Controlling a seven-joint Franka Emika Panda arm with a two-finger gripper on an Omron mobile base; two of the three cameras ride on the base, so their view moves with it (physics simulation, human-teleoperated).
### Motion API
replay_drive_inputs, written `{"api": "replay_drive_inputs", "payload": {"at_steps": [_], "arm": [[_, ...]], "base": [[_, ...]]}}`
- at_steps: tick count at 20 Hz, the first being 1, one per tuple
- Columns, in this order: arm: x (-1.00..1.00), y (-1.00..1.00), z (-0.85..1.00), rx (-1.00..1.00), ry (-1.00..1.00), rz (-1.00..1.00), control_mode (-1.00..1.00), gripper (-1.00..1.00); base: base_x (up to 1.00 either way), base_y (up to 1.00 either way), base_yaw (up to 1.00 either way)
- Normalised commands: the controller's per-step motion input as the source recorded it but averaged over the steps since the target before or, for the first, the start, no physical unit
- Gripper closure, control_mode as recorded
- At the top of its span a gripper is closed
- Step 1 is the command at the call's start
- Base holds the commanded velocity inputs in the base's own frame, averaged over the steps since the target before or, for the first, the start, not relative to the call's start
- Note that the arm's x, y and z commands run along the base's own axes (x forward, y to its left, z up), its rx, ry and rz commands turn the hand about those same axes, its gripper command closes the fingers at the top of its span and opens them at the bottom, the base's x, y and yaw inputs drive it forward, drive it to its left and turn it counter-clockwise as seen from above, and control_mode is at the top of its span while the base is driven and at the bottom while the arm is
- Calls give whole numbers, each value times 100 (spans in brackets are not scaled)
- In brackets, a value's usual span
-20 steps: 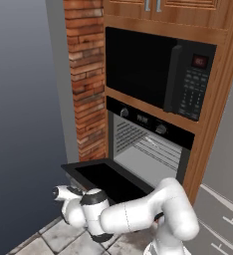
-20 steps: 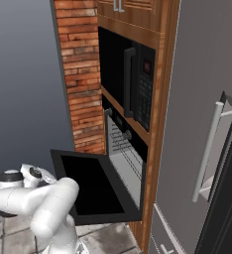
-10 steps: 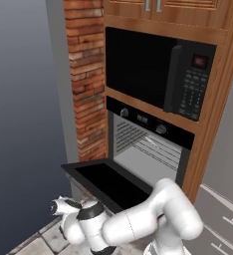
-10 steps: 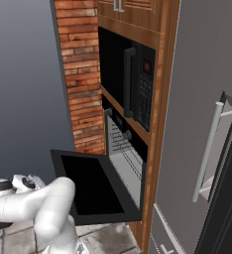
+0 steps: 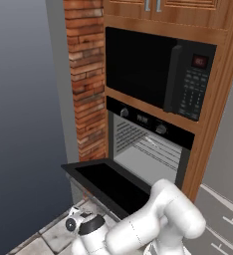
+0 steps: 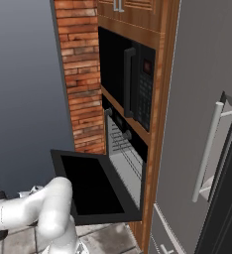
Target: Place the fish on the rack of the oven, and slide the rack back inside. Close the oven door.
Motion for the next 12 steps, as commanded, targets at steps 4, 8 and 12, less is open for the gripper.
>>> {"api": "replay_drive_inputs", "payload": {"at_steps": [4, 8, 12], "arm": [[-6, -68, -100, -2, -21, -13, -100, -100], [-4, -86, -100, -6, -20, -18, -100, -100], [-1, -89, -81, -11, -28, -24, -100, -100]], "base": [[0, 0, 0], [0, 0, 0], [0, 0, 0]]}}
